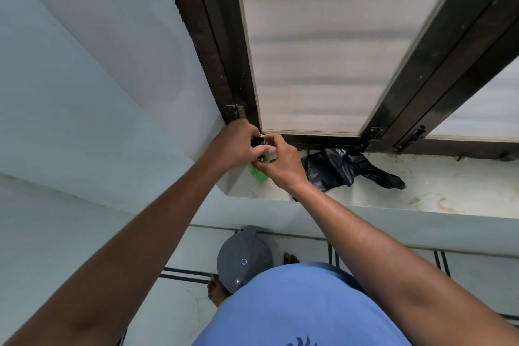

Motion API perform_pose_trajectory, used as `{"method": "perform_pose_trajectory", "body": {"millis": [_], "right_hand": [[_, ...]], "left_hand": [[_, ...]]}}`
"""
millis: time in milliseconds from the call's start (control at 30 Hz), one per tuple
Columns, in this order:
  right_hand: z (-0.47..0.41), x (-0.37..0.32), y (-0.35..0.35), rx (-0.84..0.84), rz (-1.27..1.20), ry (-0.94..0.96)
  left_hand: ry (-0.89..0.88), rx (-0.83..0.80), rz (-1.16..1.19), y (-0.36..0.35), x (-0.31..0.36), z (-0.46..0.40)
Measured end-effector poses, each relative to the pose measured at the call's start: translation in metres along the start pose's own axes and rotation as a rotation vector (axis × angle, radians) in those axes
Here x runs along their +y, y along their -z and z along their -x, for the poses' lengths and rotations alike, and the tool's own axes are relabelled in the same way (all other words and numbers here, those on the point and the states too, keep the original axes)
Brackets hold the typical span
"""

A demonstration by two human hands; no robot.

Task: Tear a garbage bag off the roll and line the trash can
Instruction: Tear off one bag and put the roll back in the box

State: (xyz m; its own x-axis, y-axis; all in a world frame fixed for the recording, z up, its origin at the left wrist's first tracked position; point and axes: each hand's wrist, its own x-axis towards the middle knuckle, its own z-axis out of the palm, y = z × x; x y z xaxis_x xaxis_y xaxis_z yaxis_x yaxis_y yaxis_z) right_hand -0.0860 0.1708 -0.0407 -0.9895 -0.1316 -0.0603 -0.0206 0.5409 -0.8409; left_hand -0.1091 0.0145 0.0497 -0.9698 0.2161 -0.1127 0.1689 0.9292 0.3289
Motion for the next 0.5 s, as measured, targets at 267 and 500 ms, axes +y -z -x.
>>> {"method": "perform_pose_trajectory", "body": {"millis": [267,500], "right_hand": [[0.002,0.003,0.000,0.044,-0.019,-0.040],[0.004,0.008,-0.002,0.112,-0.057,-0.085]], "left_hand": [[-0.058,-0.110,-0.107,-0.011,-0.011,-0.011],[-0.113,0.039,0.050,-0.016,-0.014,-0.002]]}}
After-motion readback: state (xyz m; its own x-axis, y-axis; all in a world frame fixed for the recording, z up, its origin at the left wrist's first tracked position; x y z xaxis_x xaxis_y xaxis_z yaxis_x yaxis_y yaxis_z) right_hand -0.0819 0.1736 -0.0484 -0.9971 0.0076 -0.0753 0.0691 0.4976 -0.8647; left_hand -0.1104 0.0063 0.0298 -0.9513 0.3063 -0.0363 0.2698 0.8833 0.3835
